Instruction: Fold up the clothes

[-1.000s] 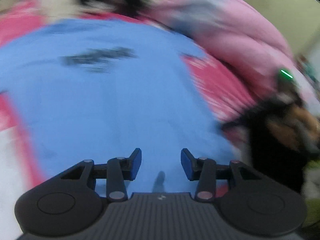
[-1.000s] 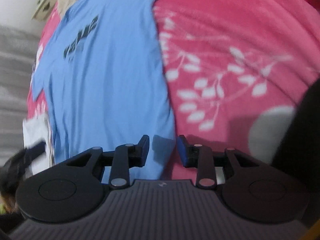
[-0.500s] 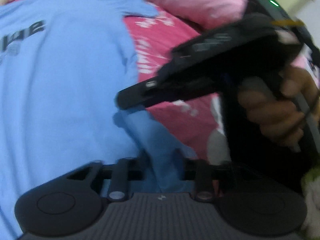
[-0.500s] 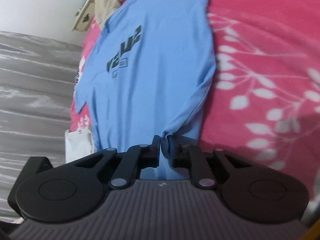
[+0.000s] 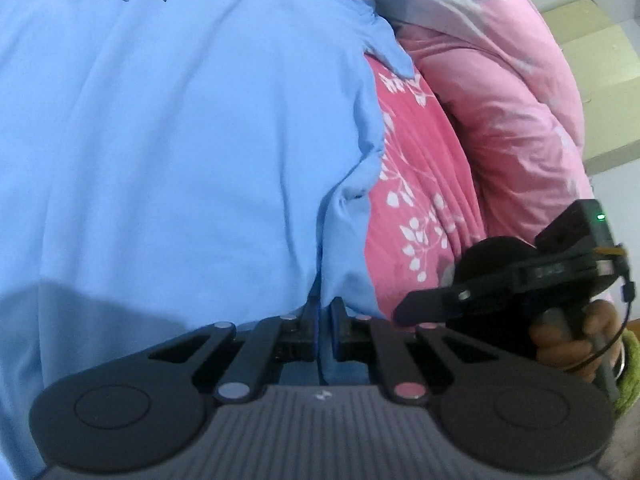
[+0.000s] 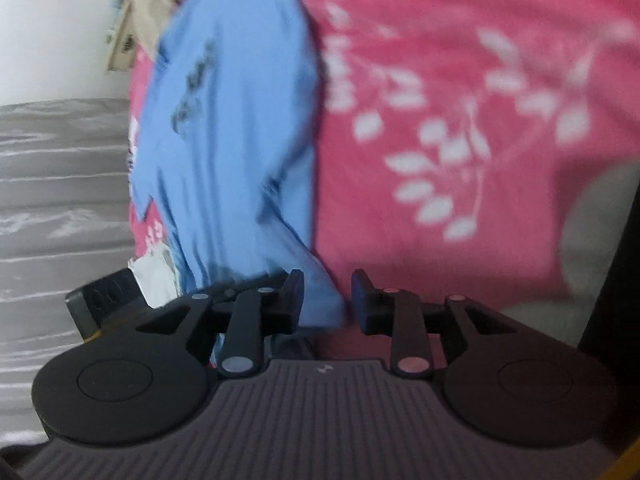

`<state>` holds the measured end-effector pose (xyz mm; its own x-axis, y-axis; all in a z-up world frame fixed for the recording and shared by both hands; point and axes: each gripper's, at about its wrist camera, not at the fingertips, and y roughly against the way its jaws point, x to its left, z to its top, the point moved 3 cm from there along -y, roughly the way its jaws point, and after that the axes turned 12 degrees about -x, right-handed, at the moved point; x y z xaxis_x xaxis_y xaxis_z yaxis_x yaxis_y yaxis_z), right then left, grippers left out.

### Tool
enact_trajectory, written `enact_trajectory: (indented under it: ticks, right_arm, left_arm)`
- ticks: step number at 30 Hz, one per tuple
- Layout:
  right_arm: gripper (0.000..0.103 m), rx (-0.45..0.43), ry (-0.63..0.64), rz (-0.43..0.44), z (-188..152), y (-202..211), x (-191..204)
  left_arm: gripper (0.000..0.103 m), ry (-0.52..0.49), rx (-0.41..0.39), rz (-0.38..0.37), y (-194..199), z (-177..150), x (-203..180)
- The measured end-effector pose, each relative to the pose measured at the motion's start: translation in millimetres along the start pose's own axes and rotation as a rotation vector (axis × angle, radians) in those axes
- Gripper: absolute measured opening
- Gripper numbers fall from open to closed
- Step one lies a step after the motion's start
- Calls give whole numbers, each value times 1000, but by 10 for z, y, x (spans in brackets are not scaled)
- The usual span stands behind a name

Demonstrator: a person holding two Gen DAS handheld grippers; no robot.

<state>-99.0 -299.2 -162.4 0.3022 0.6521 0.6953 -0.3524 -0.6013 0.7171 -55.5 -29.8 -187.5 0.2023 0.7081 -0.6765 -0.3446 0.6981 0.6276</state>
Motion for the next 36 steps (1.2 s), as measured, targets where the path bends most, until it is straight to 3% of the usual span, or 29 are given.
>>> enact_trajectory:
  ticks: [3,9,10,12,14,16,19,23,27,30,36]
  right_arm:
    - [29,31,-44,-17,-52,-125,-66]
    - [29,85,-164,33,-137,-266,-128]
    - [23,88,-174,40,-149,-284,-126]
    - [3,76,-143,43,-164,-266,-73]
    - [3,34,-64,36,-155,-130,25]
    - [3,-16,47,13,-178,87,175]
    - [2,-62,199,-62,-259,453,346]
    - [2,-60,297,-240,-392,863,279]
    - [2,-62,431,-390,-559,1006,292]
    - [3,-73,561,-489,-617,927,335]
    - [5,-54,691,-604,-707,781,419]
  left_arm:
    - [7,2,-2,-13,11,20,48]
    - [7,29,-12,-44,-8,-5,122]
    - [7,32,-14,-47,1,-7,124]
    - [9,0,-20,-49,61,-6,82]
    - [17,-77,-35,-50,120,-7,-48]
    - [18,-169,-40,-64,150,-25,-207]
    - [19,-277,-23,-84,131,-85,-420]
    - [20,-422,12,-75,63,-223,-629]
    - [20,-527,82,-41,-61,-393,-724]
    - [20,-546,103,-27,-95,-475,-713]
    - [21,-519,101,-49,-93,-526,-701]
